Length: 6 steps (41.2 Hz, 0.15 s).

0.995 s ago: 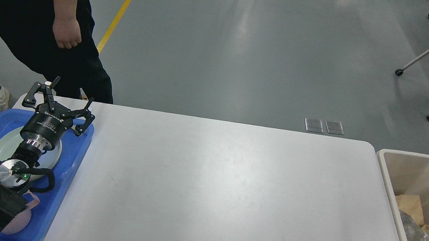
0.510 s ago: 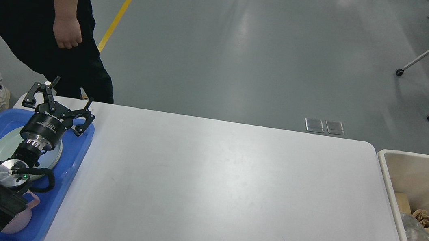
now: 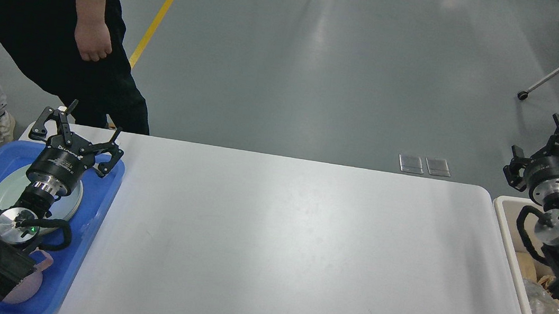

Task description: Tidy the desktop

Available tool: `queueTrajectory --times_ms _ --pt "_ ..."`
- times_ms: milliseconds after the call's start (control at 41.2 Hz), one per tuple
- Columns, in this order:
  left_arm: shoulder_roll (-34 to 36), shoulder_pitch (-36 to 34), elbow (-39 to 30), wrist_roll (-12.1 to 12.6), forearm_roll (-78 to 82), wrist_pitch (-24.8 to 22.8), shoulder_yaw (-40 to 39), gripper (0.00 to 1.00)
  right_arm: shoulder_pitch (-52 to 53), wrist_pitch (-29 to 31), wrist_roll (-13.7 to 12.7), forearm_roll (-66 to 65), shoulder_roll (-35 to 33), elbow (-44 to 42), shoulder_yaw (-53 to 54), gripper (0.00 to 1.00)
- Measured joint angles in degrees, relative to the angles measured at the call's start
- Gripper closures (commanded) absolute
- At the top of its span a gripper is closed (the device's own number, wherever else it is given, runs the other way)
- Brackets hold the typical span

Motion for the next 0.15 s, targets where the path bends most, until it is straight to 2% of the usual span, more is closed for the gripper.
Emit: queueTrajectory --times_ms 97,146 --pt "-0.02 0.00 0.00 0.00 0.00 0.00 0.00 0.04 -1.47 0.11 5.79 0.00 3.03 1.49 1.84 0.00" --pt "-0.02 0.00 0.01 0.00 0.00 0.00 0.00 0.04 -1.92 0.13 7.24 -0.01 4.31 2.04 2.18 0.00"
